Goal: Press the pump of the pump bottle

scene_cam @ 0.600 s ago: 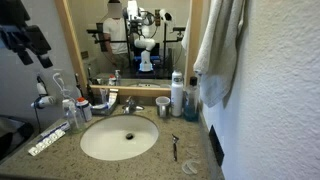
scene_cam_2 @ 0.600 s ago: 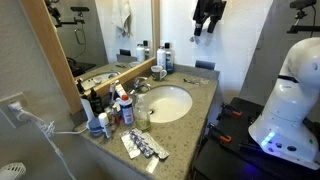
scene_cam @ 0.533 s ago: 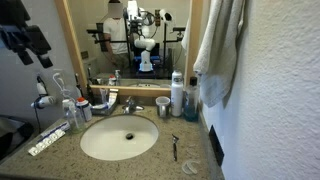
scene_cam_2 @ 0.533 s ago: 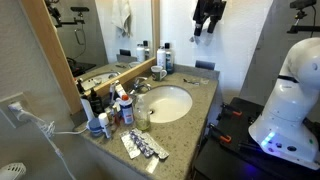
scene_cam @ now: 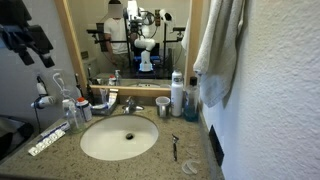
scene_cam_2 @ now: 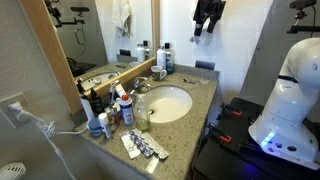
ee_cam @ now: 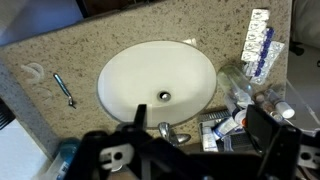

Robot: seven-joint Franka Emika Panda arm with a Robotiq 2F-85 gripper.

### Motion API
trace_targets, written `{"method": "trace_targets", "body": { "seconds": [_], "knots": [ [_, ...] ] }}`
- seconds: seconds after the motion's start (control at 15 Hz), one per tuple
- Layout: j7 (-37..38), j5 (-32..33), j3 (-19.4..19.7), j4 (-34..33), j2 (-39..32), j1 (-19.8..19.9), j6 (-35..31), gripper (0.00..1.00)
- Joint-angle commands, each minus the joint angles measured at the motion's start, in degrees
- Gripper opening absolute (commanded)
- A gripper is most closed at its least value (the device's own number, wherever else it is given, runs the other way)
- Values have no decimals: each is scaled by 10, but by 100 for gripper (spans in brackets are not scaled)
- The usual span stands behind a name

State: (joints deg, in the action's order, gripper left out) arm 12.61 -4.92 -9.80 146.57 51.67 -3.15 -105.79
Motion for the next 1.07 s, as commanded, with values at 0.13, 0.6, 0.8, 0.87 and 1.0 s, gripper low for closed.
{"method": "trace_targets", "body": {
  "seconds": [0.13,0.6,0.8,0.87,1.0],
  "knots": [
    [-105,27,9,-83,-108,-24,12,100],
    [-225,19,1,-169,-259,-96,8,98],
    [-305,35,8,-194,-324,-108,2,68],
    [-328,43,8,-204,-343,-109,3,60],
    [-375,58,11,-219,-379,-106,-6,43]
  ]
}}
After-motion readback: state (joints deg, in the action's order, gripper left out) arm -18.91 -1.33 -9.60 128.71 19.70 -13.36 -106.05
